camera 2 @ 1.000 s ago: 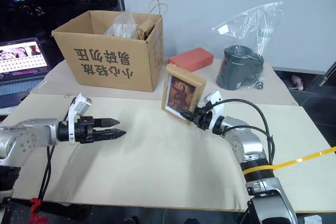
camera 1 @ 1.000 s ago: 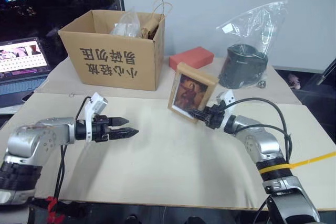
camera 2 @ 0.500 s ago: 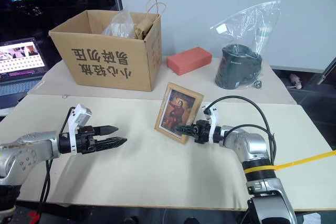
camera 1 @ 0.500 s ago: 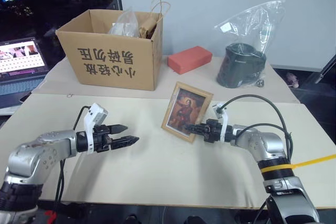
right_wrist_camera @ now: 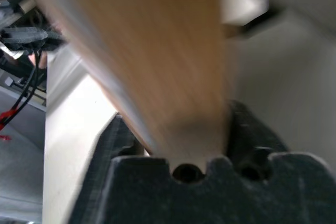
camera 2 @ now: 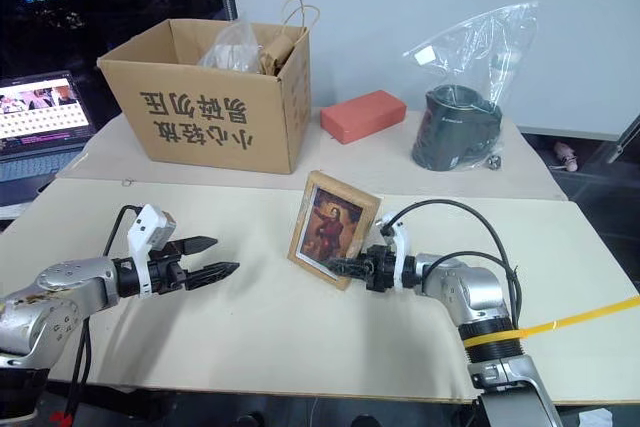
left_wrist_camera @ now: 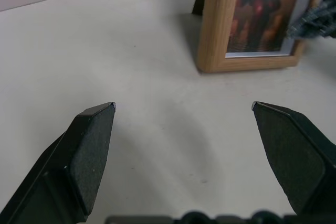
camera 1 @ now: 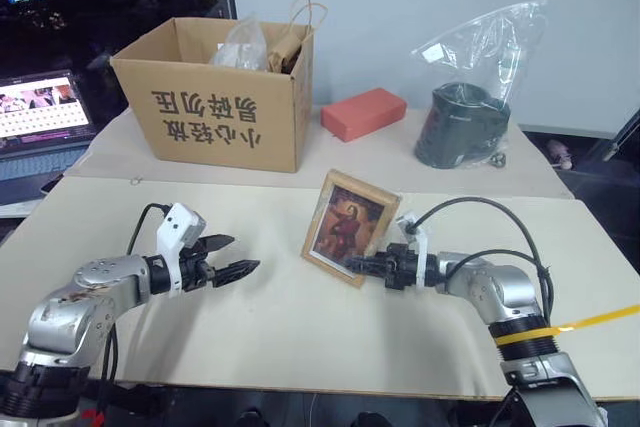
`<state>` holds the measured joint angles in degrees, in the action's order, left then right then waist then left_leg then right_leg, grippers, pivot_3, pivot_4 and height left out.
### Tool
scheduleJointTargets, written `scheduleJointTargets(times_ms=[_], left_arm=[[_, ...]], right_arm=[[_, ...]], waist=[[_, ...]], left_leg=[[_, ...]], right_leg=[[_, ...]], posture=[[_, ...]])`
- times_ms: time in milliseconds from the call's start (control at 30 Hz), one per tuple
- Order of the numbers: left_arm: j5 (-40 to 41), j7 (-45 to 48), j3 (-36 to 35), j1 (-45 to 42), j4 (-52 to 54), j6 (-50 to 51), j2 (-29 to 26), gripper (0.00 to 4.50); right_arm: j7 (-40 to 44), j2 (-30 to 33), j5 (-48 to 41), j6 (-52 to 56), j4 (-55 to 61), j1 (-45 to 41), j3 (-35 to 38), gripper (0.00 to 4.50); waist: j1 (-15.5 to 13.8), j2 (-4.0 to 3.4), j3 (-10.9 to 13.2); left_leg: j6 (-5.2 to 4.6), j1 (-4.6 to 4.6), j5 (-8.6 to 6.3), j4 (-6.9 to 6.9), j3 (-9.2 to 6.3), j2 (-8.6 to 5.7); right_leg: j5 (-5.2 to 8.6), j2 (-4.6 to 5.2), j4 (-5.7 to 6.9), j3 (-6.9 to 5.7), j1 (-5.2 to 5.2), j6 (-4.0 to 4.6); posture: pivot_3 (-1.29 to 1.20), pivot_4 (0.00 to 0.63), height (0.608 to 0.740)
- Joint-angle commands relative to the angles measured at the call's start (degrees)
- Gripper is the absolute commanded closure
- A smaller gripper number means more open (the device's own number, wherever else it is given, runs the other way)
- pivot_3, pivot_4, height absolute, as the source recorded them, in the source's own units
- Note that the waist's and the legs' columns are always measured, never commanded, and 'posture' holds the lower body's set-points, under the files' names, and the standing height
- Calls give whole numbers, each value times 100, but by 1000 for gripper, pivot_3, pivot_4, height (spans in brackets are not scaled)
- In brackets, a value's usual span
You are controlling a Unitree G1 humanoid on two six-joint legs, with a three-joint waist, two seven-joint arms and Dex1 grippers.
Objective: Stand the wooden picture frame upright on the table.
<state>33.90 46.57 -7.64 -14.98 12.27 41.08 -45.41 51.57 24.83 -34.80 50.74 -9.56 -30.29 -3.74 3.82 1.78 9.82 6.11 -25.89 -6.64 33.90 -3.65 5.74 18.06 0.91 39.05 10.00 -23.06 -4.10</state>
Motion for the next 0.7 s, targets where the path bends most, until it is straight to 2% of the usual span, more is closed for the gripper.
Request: scheduleJointTargets(times_ms=[33,100,200,367,433,533,700], left_arm=[[-224,204,53,-195,-133,-376,-57,0],[-295,299,25,-250,-270,-556,-39,0],[-382,294,-46,-271,-437,-829,84,0],[-472,-354,-330,-31,-469,-1016,618,0],[-659,-430,-255,208,-361,-1206,696,0],[-1031,-705,-86,379,-379,-1409,819,0],[-1121,-1042,-80,302,-444,-1338,1153,0]], right_arm=[[2,178,-216,159,319,60,390,661],[26,331,-412,323,436,175,702,70],[193,681,-692,508,707,481,1115,70],[905,1778,-1177,629,1615,1529,1811,70],[1031,1977,-1014,114,2007,2063,2050,70],[544,1712,-50,-1510,2387,2549,2187,70],[-478,1159,943,-2705,2237,2503,2015,70]], waist=[[0,-1,0],[-1,0,0],[-34,0,0],[-125,-8,-1],[-98,-8,-1],[-88,-6,-2],[-59,-6,-1]], left_leg=[[0,0,0,0,0,0],[0,1,0,0,0,0],[0,0,0,-1,0,0],[-11,-4,-6,-1,1,0],[-12,-5,-7,2,2,0],[-12,12,-7,0,2,1],[-13,31,-6,19,7,0]], right_leg=[[0,0,0,0,0,0],[0,0,1,0,0,0],[0,0,-2,0,1,0],[1,1,-9,0,3,1],[0,1,-8,0,0,1],[5,1,-7,0,12,-7],[6,1,-13,6,37,-16]], posture=[[0,150,716],[0,150,716],[0,150,716],[0,150,716],[0,150,716],[0,150,716],[0,150,716]])
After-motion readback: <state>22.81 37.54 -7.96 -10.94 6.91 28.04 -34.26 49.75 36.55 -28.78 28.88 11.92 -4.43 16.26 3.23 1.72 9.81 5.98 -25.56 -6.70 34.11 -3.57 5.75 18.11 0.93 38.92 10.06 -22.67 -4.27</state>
